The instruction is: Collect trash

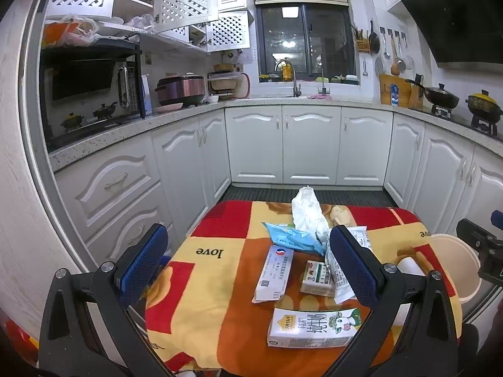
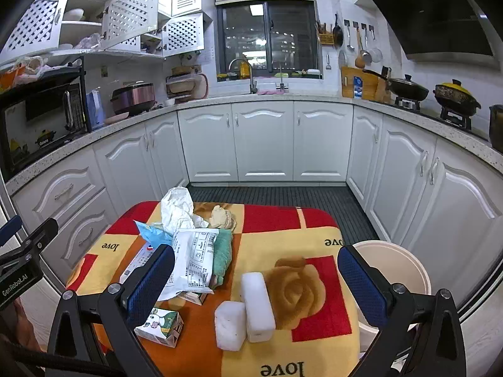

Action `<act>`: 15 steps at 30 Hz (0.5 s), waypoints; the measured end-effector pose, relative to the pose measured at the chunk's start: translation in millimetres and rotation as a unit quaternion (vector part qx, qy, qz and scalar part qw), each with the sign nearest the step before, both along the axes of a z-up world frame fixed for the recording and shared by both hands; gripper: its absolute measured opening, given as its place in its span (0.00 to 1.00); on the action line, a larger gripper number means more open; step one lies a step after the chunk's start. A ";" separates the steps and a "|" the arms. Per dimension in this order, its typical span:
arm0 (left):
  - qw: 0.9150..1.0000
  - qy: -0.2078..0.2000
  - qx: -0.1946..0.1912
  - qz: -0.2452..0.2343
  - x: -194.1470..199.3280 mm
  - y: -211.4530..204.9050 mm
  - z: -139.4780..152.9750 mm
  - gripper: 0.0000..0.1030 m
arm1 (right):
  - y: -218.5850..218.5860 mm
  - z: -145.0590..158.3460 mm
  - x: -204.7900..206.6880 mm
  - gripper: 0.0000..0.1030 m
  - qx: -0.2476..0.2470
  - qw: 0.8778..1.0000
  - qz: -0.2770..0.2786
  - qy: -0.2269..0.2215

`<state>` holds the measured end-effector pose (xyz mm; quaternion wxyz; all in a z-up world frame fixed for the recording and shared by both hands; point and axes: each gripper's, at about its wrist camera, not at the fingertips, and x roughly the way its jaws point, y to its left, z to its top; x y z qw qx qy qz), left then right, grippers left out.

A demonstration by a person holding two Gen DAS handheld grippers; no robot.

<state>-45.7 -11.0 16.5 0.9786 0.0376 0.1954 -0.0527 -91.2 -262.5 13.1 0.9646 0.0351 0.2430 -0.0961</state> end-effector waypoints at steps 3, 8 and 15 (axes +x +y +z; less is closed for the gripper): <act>1.000 0.007 -0.003 -0.005 3.6 -0.2 -3.2 1.00 | 0.4 -2.2 4.3 1.00 0.000 1.000 0.001 0.004; 1.000 0.022 -0.012 -0.012 14.8 -3.1 -7.7 0.99 | 1.9 -4.6 11.9 1.00 -0.008 1.000 0.000 0.011; 0.999 0.025 -0.013 -0.021 20.1 -12.3 -10.2 0.99 | -5.2 -0.2 13.7 1.00 -0.005 1.000 -0.011 0.006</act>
